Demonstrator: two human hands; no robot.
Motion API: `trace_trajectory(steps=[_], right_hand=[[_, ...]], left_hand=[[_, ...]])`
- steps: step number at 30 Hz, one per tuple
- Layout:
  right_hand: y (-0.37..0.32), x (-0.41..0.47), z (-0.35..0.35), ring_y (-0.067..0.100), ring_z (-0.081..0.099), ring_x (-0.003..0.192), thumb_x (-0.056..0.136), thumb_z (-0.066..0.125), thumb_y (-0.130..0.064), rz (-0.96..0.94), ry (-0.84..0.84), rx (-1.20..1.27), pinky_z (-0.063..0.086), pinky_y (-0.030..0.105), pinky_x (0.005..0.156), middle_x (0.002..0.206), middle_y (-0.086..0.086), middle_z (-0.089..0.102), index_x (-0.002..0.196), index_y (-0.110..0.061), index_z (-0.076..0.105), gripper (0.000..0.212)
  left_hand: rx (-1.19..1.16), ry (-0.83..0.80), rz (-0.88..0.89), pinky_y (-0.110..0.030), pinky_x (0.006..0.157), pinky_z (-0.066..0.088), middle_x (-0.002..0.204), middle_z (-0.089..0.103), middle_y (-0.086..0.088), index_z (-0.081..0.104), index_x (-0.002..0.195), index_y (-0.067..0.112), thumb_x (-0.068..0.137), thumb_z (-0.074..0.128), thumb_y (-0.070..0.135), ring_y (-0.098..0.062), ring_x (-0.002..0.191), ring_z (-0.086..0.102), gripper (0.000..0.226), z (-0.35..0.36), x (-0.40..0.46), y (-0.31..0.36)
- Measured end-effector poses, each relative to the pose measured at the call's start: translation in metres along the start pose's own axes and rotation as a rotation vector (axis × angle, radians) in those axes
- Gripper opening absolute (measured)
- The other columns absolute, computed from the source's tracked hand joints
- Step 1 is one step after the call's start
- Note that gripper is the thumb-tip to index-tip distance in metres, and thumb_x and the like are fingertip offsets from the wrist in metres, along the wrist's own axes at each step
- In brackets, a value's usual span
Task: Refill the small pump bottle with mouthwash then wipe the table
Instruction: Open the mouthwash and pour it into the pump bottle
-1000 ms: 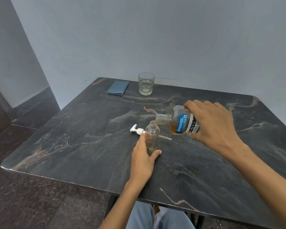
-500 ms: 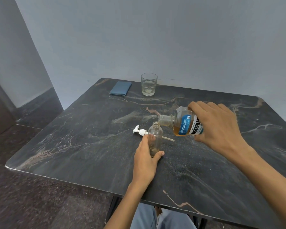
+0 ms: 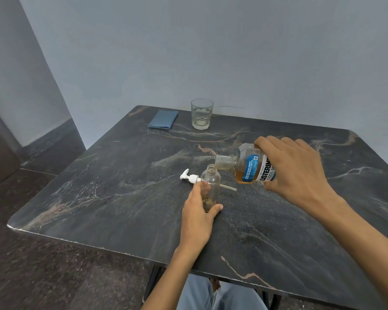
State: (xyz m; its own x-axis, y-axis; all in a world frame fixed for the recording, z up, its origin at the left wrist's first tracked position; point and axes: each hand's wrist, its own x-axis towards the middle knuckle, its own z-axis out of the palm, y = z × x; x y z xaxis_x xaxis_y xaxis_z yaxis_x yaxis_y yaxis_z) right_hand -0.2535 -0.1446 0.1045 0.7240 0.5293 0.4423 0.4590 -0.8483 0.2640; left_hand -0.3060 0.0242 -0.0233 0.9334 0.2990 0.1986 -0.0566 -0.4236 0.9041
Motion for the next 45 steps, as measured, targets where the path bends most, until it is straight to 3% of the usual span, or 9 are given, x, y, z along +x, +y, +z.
trace_trajectory(steps=[5, 13, 18, 24, 45], right_hand=[[-0.0003, -0.0001, 0.0, 0.022, 0.057, 0.074, 0.042, 0.09, -0.028, 0.005, 0.01, 0.005, 0.04, 0.031, 0.064, 0.089, 0.001, 0.062, 0.107, -0.018, 0.051, 0.077], [0.0001, -0.0017, 0.0019, 0.021, 0.054, 0.068, 0.039, 0.09, -0.026, 0.011, 0.028, 0.021, 0.032, 0.027, 0.06, 0.084, 0.001, 0.06, 0.103, -0.017, 0.052, 0.075], [-0.0006, -0.0023, 0.0026, 0.021, 0.053, 0.066, 0.038, 0.09, -0.026, 0.019, 0.021, 0.022, 0.035, 0.028, 0.058, 0.083, 0.0, 0.06, 0.102, -0.018, 0.051, 0.075], [-0.0013, -0.0016, 0.0019, 0.019, 0.05, 0.065, 0.038, 0.089, -0.026, 0.017, 0.014, 0.008, 0.03, 0.027, 0.058, 0.082, -0.002, 0.058, 0.101, -0.019, 0.05, 0.074], [-0.0022, -0.0005, 0.0005, 0.02, 0.053, 0.065, 0.037, 0.091, -0.029, 0.018, 0.012, 0.028, 0.039, 0.029, 0.058, 0.083, 0.0, 0.06, 0.101, -0.018, 0.052, 0.076]], left_hand=[[0.007, -0.004, -0.008, -0.031, 0.097, 0.045, 0.121, 0.057, 0.008, 0.047, 0.122, 0.022, 0.078, 0.075, 0.018, -0.009, 0.111, 0.053, 0.052, -0.0002, -0.0002, 0.0011], [0.009, 0.004, 0.003, -0.026, 0.095, 0.044, 0.119, 0.057, 0.01, 0.048, 0.12, 0.022, 0.077, 0.075, 0.016, -0.007, 0.109, 0.052, 0.051, -0.0001, -0.0007, 0.0012], [0.01, -0.001, 0.006, -0.023, 0.095, 0.043, 0.12, 0.056, 0.011, 0.048, 0.12, 0.023, 0.077, 0.076, 0.016, -0.005, 0.11, 0.052, 0.052, -0.0006, -0.0008, 0.0011], [0.0, 0.0, 0.004, -0.028, 0.094, 0.046, 0.118, 0.058, 0.009, 0.049, 0.116, 0.024, 0.076, 0.076, 0.014, -0.007, 0.107, 0.055, 0.05, -0.0008, -0.0006, 0.0005], [-0.005, 0.01, 0.019, -0.02, 0.088, 0.043, 0.112, 0.058, 0.014, 0.05, 0.112, 0.027, 0.075, 0.077, 0.015, -0.003, 0.102, 0.054, 0.047, 0.0, -0.0004, -0.0018]])
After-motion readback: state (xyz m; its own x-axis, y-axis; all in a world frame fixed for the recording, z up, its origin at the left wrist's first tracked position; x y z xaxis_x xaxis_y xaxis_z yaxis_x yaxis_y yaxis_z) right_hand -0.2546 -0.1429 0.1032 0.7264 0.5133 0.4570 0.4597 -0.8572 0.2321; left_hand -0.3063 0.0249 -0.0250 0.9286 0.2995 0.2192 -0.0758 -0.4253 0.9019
